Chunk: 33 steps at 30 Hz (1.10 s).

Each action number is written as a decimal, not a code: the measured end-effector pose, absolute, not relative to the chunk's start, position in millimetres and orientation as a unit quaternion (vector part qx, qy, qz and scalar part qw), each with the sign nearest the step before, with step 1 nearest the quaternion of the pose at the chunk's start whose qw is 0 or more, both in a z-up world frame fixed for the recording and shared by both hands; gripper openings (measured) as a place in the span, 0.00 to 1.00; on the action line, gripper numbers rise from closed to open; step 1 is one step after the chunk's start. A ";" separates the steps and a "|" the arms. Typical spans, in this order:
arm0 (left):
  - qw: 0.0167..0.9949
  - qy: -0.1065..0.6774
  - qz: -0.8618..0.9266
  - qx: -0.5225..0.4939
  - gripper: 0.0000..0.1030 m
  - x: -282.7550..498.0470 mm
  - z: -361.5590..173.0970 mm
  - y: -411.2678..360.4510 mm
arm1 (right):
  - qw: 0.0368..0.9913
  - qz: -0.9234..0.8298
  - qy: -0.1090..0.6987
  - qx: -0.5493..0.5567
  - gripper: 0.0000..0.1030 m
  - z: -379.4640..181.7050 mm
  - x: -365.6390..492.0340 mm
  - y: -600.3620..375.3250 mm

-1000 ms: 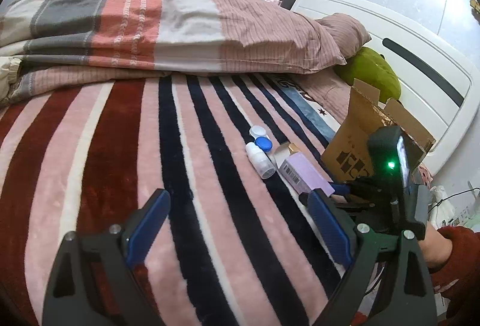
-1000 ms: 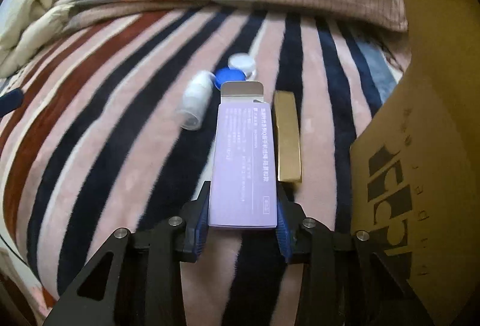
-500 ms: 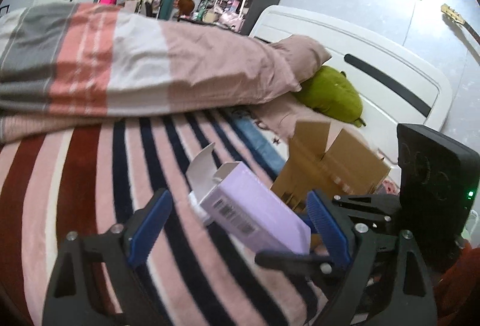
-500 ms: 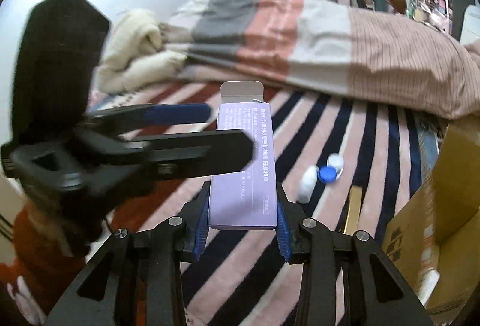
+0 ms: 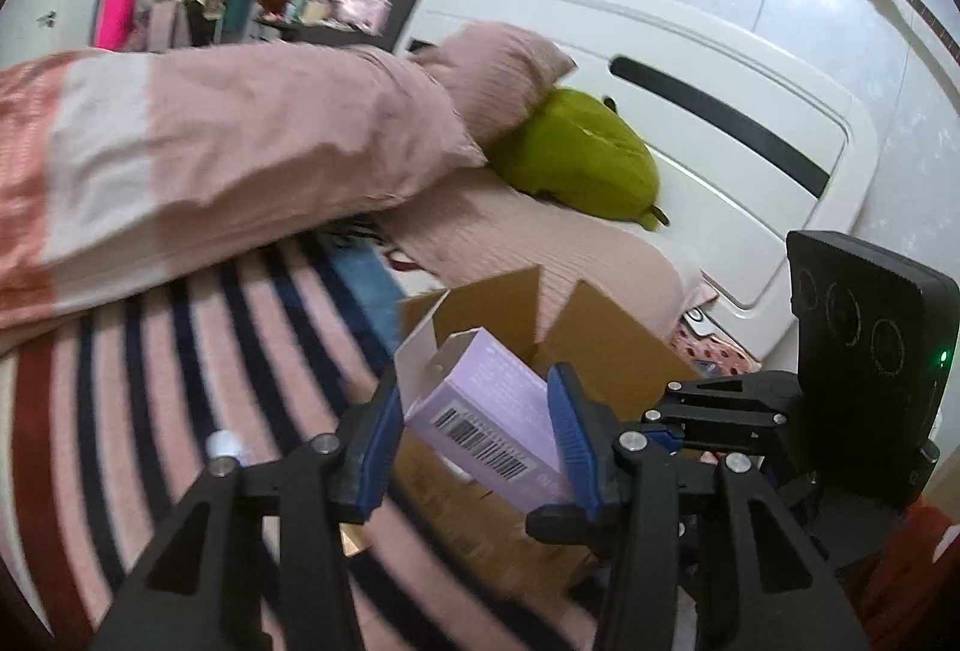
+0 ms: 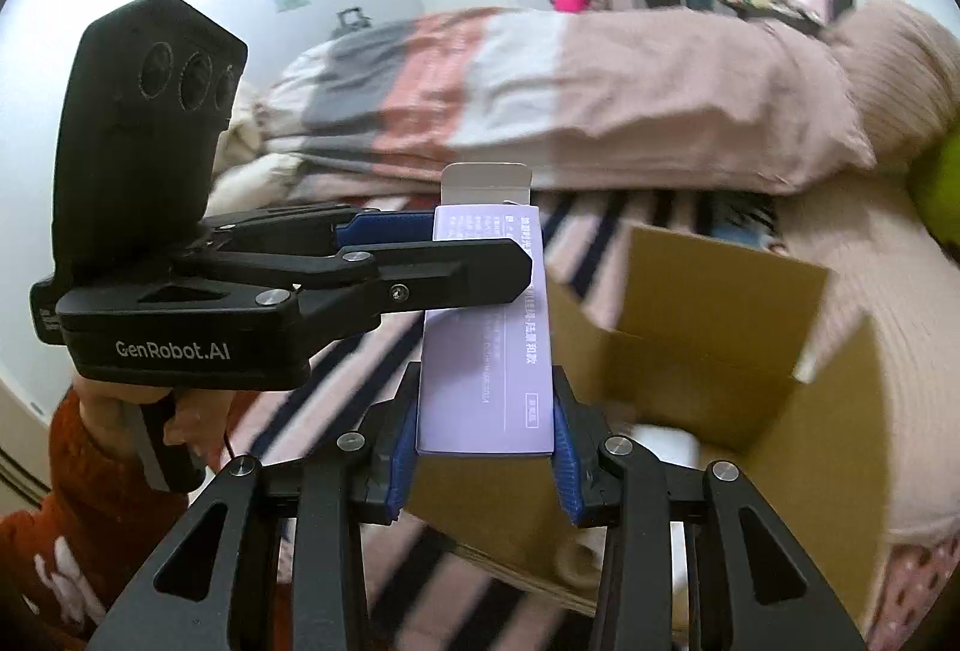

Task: Organize rigid objects
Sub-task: 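Carry the lilac box into the cardboard box and open the right gripper, then grasp the small white bottle on the blanket with the right gripper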

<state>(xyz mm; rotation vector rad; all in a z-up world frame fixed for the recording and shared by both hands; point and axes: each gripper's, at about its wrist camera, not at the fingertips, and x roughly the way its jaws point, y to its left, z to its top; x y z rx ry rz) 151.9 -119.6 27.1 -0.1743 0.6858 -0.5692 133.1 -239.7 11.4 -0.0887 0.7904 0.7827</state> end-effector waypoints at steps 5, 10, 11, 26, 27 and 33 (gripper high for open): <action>0.879 0.372 -0.291 -0.072 0.44 181.5 14.3 -160.7 | 0.839 0.340 0.420 -0.060 0.32 -0.5 156.1 -268.5; 0.867 0.405 -0.287 -0.050 0.55 189.0 3.8 -177.6 | 0.838 0.313 0.440 -0.084 0.33 -11.0 165.1 -277.0; 0.868 0.404 -0.286 -0.046 0.58 187.3 3.4 -177.3 | 0.836 0.307 0.445 -0.090 0.33 -12.3 166.3 -275.9; 0.939 0.320 -0.118 -0.040 0.87 103.5 42.5 -17.4 | 0.833 0.407 0.357 -0.115 0.49 27.8 108.9 -162.6; 0.940 0.321 -0.109 -0.045 0.88 97.6 37.6 -3.5 | 0.829 0.415 0.356 -0.116 0.49 26.2 106.4 -150.9; 0.935 0.340 -0.070 -0.073 0.88 72.6 -14.8 65.9 | 0.810 0.415 0.400 -0.110 0.50 -28.5 111.0 -75.8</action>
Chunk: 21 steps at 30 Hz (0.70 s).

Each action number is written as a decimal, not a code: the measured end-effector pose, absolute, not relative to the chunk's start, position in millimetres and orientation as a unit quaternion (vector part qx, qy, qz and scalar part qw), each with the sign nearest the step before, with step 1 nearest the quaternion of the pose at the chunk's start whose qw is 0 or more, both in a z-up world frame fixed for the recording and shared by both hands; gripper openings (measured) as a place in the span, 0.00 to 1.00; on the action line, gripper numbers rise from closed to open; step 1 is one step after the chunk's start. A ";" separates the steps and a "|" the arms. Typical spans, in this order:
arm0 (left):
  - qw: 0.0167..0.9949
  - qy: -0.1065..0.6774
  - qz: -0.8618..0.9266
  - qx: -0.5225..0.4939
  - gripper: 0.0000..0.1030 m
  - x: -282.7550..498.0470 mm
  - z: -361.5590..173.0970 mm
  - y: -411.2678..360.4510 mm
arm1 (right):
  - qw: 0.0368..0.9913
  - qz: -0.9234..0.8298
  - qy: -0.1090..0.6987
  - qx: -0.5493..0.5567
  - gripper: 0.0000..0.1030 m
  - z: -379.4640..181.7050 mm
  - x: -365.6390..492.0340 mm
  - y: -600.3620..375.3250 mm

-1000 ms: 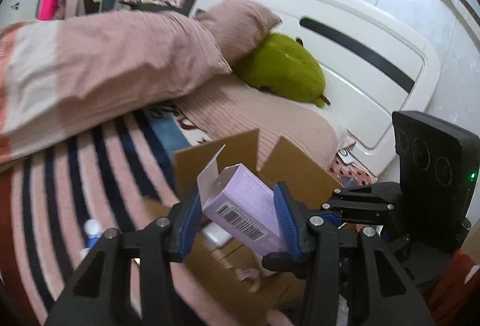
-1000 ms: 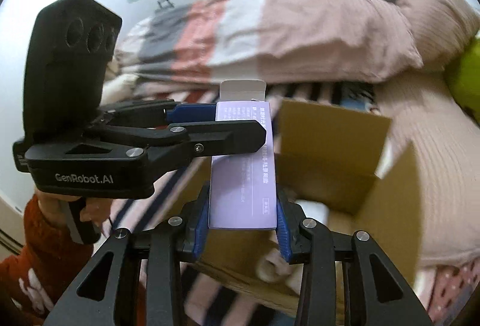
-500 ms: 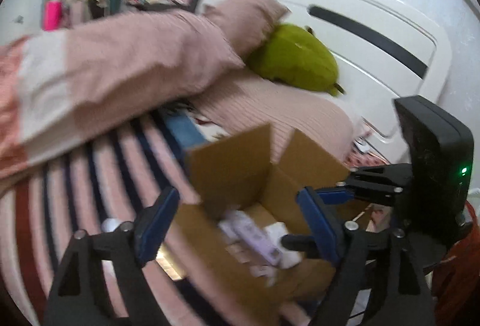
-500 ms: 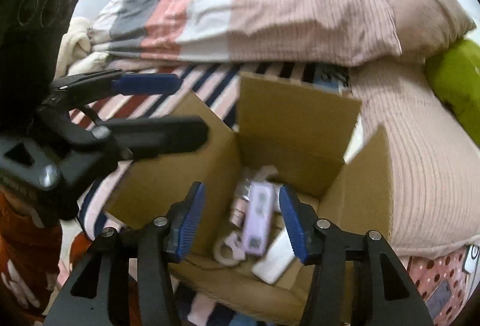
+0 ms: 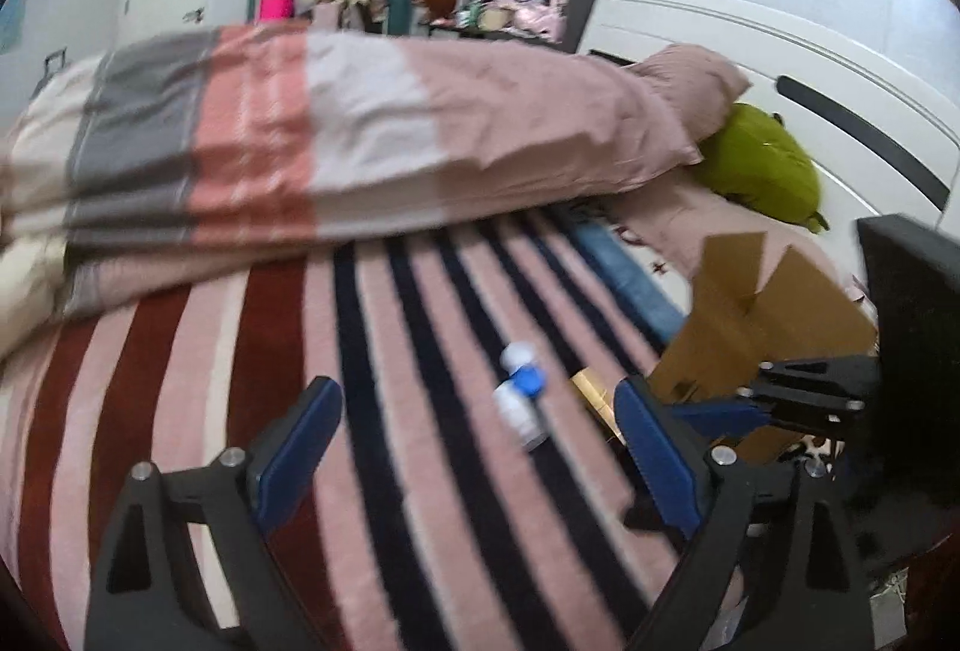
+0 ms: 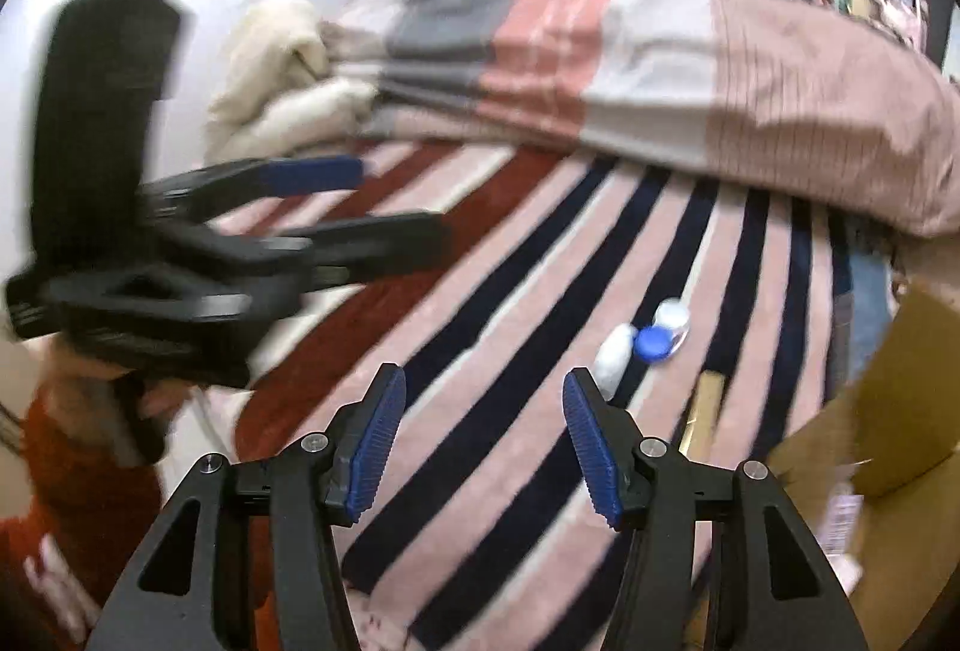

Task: Organize rigid objects
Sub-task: 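Grasp the small white bottle on the blanket with the right gripper, then carry the white bottle into the cardboard box and open the right gripper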

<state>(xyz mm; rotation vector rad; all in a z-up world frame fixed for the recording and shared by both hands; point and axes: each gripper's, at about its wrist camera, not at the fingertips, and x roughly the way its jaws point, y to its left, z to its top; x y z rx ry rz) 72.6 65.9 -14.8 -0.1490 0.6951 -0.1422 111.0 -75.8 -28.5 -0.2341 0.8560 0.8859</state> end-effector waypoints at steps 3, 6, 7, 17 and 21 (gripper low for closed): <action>0.930 0.348 -0.074 -0.094 0.88 65.6 -42.0 83.5 | 0.825 0.356 0.425 -0.113 0.50 -72.1 134.7 -58.7; 0.927 0.353 -0.077 -0.103 0.88 63.0 -63.5 91.6 | 0.836 0.307 0.442 -0.110 0.50 -100.8 158.0 -53.0; 0.925 0.356 -0.080 -0.107 0.88 63.4 -69.7 93.8 | 0.837 0.297 0.446 -0.109 0.50 -109.7 166.1 -51.1; 0.917 0.364 -0.095 -0.132 0.88 68.5 -92.2 95.5 | 0.843 0.261 0.448 -0.141 0.20 -132.1 180.8 -46.9; 0.917 0.352 -0.123 -0.143 0.88 66.9 -77.8 86.7 | 0.839 0.315 0.424 -0.131 0.19 -105.7 155.8 -48.4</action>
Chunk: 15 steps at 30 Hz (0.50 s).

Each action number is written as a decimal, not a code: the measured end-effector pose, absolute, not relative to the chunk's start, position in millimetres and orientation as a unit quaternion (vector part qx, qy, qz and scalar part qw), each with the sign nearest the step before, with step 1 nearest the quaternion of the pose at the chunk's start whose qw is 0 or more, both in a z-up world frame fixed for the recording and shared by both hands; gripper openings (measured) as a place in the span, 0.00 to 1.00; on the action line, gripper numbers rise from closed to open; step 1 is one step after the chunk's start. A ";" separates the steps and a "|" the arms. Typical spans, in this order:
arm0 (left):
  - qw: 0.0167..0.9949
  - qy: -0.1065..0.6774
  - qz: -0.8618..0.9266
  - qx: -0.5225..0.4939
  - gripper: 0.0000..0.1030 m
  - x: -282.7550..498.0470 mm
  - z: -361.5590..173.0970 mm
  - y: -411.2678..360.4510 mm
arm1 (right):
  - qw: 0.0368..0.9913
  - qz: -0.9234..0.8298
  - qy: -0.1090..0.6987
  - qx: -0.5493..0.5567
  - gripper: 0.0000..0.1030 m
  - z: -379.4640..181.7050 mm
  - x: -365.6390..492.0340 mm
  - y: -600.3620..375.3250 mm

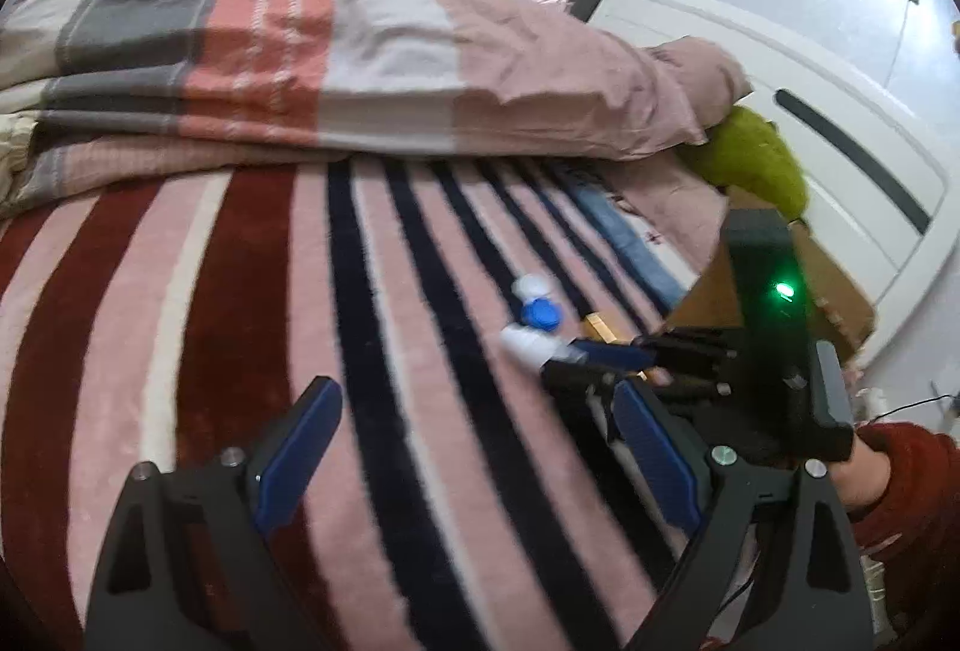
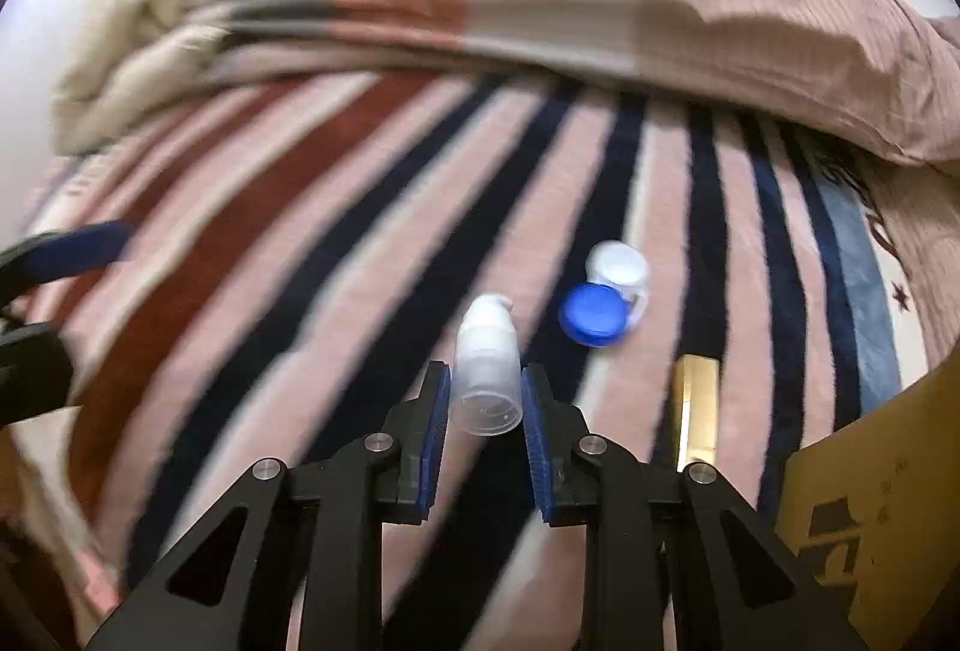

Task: Organize rigid objects
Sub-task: 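Carry the white bottle into the cardboard box and open the right gripper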

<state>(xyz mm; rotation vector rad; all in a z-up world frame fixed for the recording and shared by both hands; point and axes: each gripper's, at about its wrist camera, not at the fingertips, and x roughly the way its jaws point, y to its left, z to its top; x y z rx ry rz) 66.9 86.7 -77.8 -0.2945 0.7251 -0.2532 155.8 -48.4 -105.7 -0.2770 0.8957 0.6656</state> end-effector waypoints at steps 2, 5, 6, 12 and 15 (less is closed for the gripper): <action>0.915 0.346 -0.145 -0.151 0.88 67.9 -67.1 77.7 | 0.838 0.335 0.409 -0.137 0.19 -90.7 140.0 -51.1; 0.917 0.340 -0.157 -0.141 0.88 69.0 -51.6 61.0 | 0.836 0.366 0.384 -0.142 0.19 -63.5 112.2 -59.5; 0.915 0.340 -0.165 -0.143 0.88 69.9 -46.9 55.6 | 0.837 0.372 0.375 -0.142 0.19 -55.6 105.3 -62.8; 0.899 0.332 -0.232 -0.169 0.78 78.9 -17.7 20.1 | 0.856 0.394 0.308 -0.129 0.19 -6.8 74.5 -94.9; 0.886 0.334 -0.259 -0.190 0.64 92.1 -3.7 2.1 | 0.870 0.387 0.282 -0.118 0.19 11.1 70.8 -115.5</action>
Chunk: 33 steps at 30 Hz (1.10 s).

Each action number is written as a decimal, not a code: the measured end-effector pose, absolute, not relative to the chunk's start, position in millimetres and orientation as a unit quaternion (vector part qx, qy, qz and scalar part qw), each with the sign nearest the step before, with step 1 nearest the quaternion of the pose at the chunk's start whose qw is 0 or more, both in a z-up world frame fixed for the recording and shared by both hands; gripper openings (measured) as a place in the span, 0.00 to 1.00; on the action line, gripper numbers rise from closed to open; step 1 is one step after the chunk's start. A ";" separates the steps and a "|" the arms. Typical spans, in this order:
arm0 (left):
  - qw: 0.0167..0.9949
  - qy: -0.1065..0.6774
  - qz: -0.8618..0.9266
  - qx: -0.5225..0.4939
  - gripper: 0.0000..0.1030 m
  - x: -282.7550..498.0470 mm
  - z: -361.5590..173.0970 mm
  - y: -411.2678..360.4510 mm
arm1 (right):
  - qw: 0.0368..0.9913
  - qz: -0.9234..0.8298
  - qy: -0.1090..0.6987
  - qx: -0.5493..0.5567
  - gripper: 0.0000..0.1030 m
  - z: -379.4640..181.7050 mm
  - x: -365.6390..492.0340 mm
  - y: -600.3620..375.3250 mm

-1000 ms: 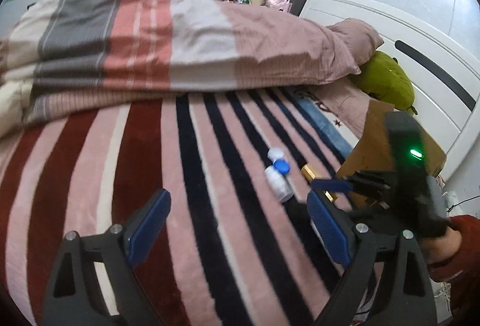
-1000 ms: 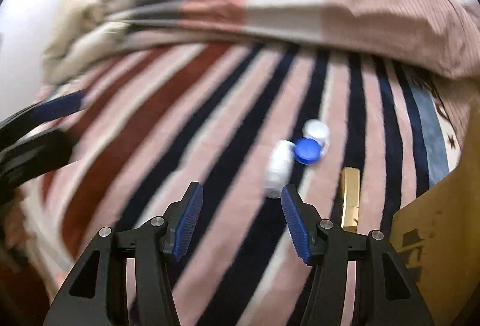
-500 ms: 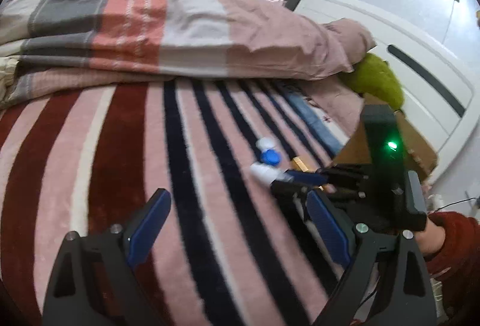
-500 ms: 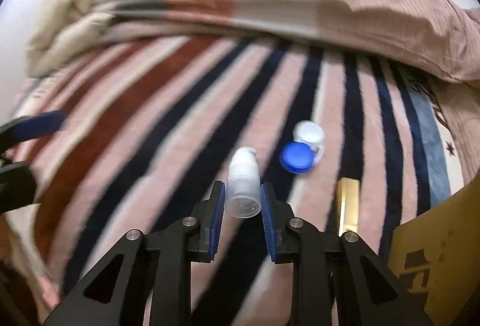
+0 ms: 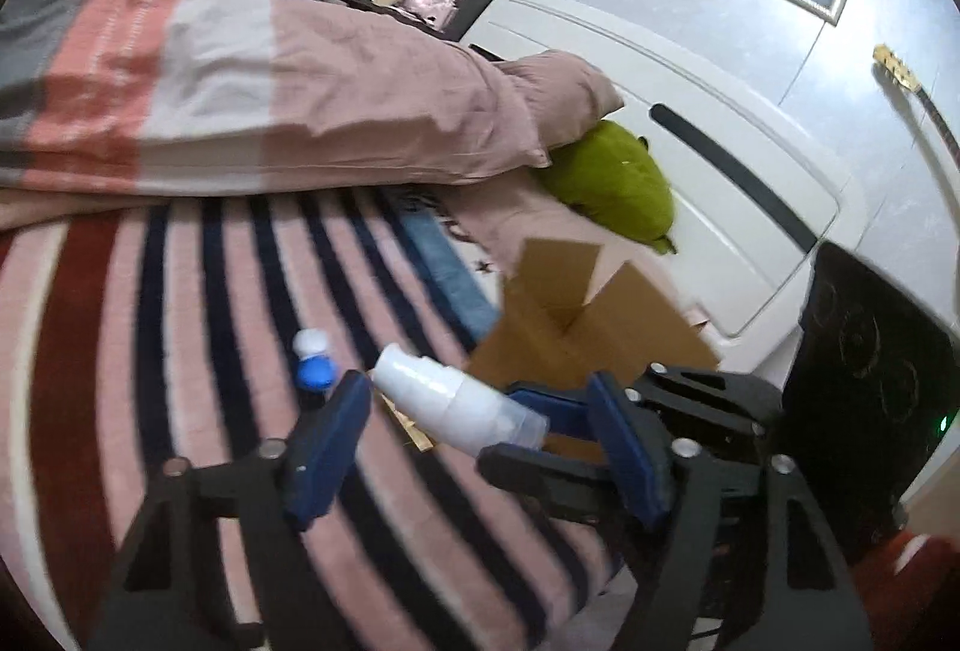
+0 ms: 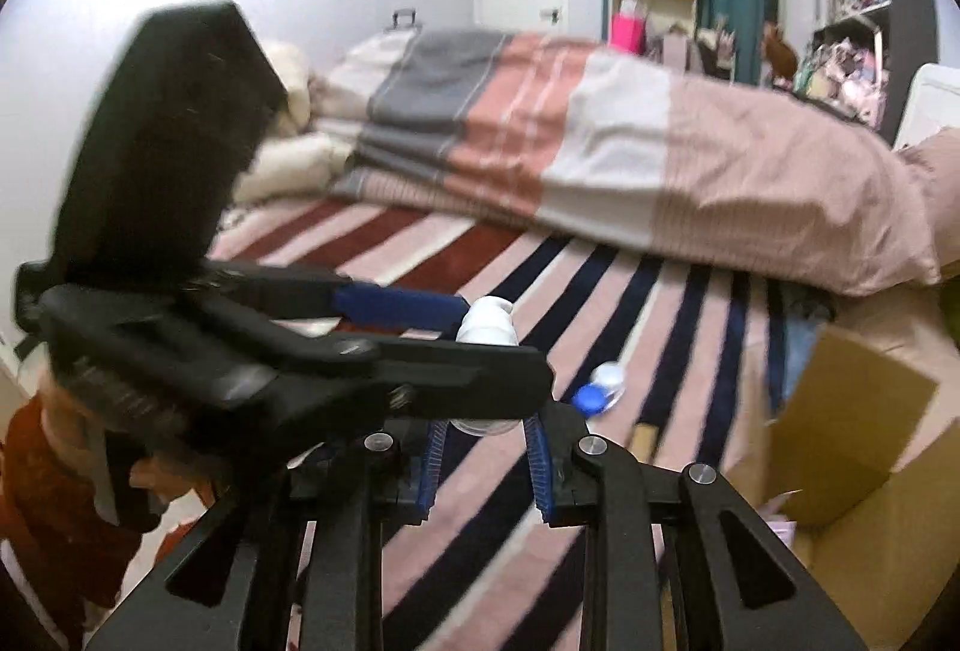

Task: Organize rigid objects
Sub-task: 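Carry the white bottle into the cardboard box and open the right gripper, then grasp the blue-and-white contact lens case with the right gripper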

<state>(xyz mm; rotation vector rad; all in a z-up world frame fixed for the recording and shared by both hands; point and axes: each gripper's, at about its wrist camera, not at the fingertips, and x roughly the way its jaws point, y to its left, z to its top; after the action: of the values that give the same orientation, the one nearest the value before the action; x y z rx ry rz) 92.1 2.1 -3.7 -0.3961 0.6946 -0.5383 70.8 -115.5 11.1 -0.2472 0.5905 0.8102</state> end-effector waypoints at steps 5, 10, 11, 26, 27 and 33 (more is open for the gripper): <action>0.877 0.334 -0.285 -0.198 0.51 114.6 13.1 -32.1 | 0.886 0.372 0.262 -0.090 0.19 28.5 84.4 -160.9; 0.867 0.346 -0.303 -0.192 0.47 140.8 19.2 -74.4 | 0.897 0.353 0.257 -0.064 0.19 31.1 101.0 -206.6; 0.866 0.349 -0.306 -0.188 0.46 145.6 19.2 -83.4 | 0.899 0.349 0.258 -0.061 0.19 31.2 103.0 -215.9; 0.851 0.414 -0.293 -0.136 0.42 194.8 -5.5 -157.0 | 0.879 0.301 0.367 -0.051 0.20 6.4 157.4 -276.3; 0.850 0.417 -0.292 -0.135 0.42 194.8 -6.3 -156.4 | 0.877 0.297 0.374 -0.052 0.20 3.9 160.6 -278.2; 0.870 0.400 -0.263 -0.114 0.63 182.1 6.3 -139.1 | 0.873 0.288 0.388 -0.063 0.35 5.9 157.6 -272.8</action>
<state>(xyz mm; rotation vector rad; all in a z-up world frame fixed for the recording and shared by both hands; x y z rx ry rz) 182.1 -139.1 6.3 -0.2388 0.8375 -0.5505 157.6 -272.8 5.9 -0.1316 0.8106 0.6027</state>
